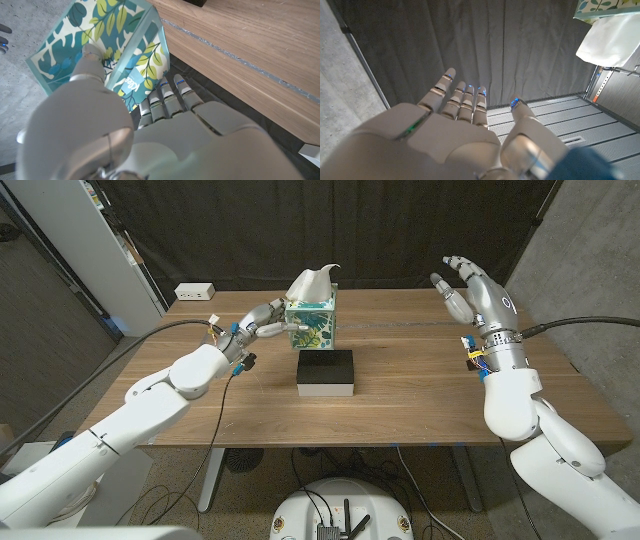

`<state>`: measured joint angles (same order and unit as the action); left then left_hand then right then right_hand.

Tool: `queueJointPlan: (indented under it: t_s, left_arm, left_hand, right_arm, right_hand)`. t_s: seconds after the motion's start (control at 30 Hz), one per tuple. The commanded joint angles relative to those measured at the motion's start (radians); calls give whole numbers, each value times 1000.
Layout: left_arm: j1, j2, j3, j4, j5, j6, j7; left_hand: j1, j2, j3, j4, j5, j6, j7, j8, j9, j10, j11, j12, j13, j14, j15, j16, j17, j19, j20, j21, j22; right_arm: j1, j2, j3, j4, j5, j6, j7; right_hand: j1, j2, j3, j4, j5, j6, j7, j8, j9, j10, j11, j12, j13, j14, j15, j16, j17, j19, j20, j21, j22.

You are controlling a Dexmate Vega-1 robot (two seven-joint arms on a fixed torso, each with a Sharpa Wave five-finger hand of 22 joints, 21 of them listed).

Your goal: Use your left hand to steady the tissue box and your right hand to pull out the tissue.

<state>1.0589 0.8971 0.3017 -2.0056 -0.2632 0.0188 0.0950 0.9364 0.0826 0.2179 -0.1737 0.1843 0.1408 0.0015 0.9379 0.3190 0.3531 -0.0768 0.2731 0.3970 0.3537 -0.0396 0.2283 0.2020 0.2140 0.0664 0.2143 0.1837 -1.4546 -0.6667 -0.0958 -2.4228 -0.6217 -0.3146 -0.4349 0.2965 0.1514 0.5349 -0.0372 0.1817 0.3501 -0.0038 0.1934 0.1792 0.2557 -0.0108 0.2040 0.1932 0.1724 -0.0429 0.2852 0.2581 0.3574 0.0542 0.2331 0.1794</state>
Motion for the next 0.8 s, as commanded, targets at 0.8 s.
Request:
queueJointPlan:
  t_s: [0.8]
  left_arm:
    - [-2,11,6,-14,4,4,12]
  left_hand:
    - [1,10,25,11,8,0,-5,274,270,5,-3,-6,10,4,-63,-3,3,3,2,1,5]
  right_arm:
    - [105,-73,-128,17,-111,9,12]
  right_hand:
    - [4,-4,-5,-26,6,33,-10,10,7,22,-1,5,6,3,-18,6,6,2,12,0,5]
